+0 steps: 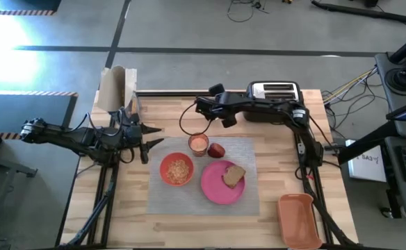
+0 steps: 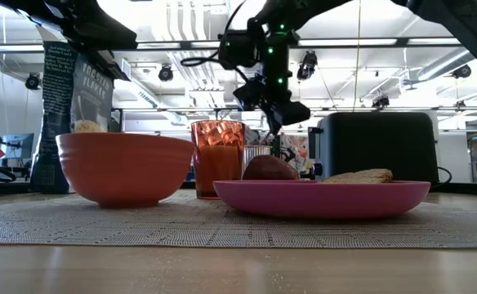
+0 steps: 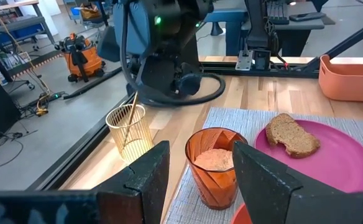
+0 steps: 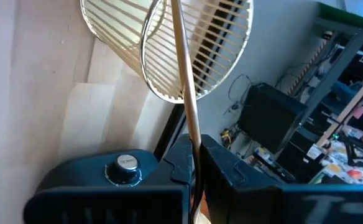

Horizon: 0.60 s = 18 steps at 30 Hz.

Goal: Arrange a breakfast setting
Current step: Put the yellow spoon from the orange cup on the gray placemat

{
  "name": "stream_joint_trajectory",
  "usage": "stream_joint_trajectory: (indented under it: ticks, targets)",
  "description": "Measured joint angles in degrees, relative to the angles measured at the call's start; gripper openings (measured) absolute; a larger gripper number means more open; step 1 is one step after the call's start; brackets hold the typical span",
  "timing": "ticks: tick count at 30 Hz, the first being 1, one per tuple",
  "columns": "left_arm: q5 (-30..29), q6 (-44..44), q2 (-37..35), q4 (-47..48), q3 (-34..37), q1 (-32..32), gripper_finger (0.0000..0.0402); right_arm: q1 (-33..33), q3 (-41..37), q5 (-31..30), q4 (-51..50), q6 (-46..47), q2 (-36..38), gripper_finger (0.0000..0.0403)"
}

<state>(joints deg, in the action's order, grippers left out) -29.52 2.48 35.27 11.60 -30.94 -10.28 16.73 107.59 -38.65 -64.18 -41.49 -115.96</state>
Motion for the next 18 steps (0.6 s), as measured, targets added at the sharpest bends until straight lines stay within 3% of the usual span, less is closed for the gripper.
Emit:
stream_joint_trajectory:
  ticks: [9, 18]
  targets:
    - [0.0, 0.9, 0.0, -0.3, 0.0, 0.0, 0.016, -2.3, 0.0, 0.0, -2.1, 4.1, 2.9, 0.0009]
    - [-0.1, 1.3, 0.2, -1.9, 0.0, 0.0, 0.016, -3.5, 0.0, -0.2, -10.3, 9.2, 5.3, 0.0009]
